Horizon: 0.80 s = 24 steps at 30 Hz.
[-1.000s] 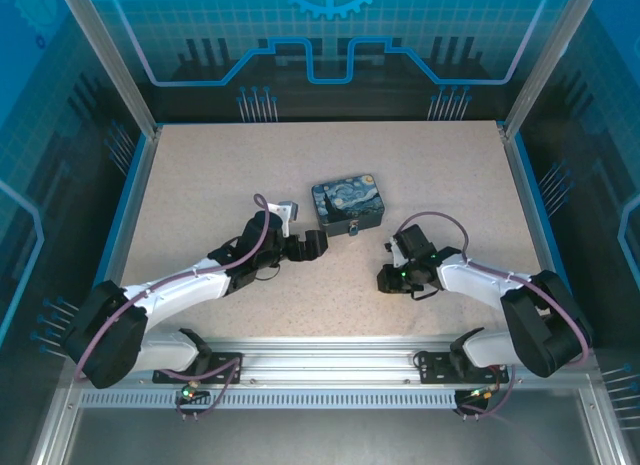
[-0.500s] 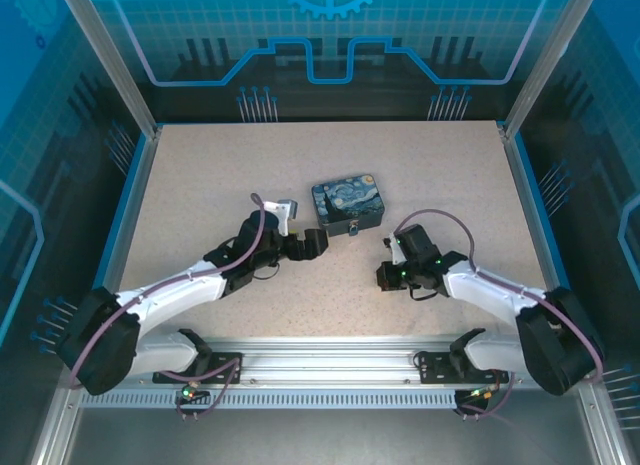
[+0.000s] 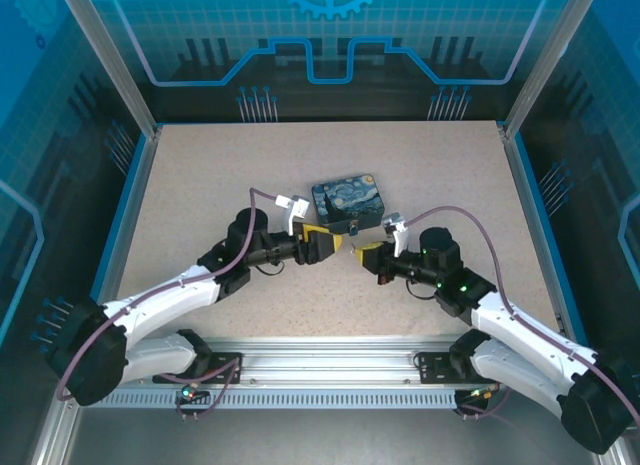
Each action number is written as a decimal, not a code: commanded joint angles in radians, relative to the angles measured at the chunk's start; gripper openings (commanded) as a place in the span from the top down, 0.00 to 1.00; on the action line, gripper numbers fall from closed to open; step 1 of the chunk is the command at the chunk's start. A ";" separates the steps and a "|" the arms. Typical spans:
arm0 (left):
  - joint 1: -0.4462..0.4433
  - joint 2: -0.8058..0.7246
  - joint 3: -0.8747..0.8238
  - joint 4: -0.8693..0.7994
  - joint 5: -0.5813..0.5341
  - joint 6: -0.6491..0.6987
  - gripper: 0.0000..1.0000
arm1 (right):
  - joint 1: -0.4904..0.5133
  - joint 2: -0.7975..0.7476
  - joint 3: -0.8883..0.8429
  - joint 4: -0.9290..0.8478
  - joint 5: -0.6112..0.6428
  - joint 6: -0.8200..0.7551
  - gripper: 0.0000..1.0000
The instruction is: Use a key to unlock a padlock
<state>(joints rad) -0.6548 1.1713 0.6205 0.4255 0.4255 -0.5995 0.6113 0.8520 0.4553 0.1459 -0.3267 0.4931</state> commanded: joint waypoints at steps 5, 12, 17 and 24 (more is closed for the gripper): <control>-0.032 0.051 0.057 0.065 0.080 -0.018 0.46 | 0.065 -0.028 0.011 0.090 -0.027 -0.006 1.00; -0.040 0.069 0.068 0.052 0.082 -0.008 0.59 | 0.085 -0.024 0.019 0.102 -0.005 -0.001 1.00; -0.041 0.075 0.071 0.035 0.079 -0.002 0.72 | 0.088 -0.014 0.025 0.108 -0.002 0.002 1.00; -0.042 0.077 0.075 0.018 0.079 0.009 0.78 | 0.087 -0.007 0.020 0.118 0.014 0.012 1.00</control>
<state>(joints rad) -0.6903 1.2392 0.6655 0.4507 0.4877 -0.6037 0.6827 0.8436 0.4561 0.2249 -0.3305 0.4976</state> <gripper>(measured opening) 0.221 0.050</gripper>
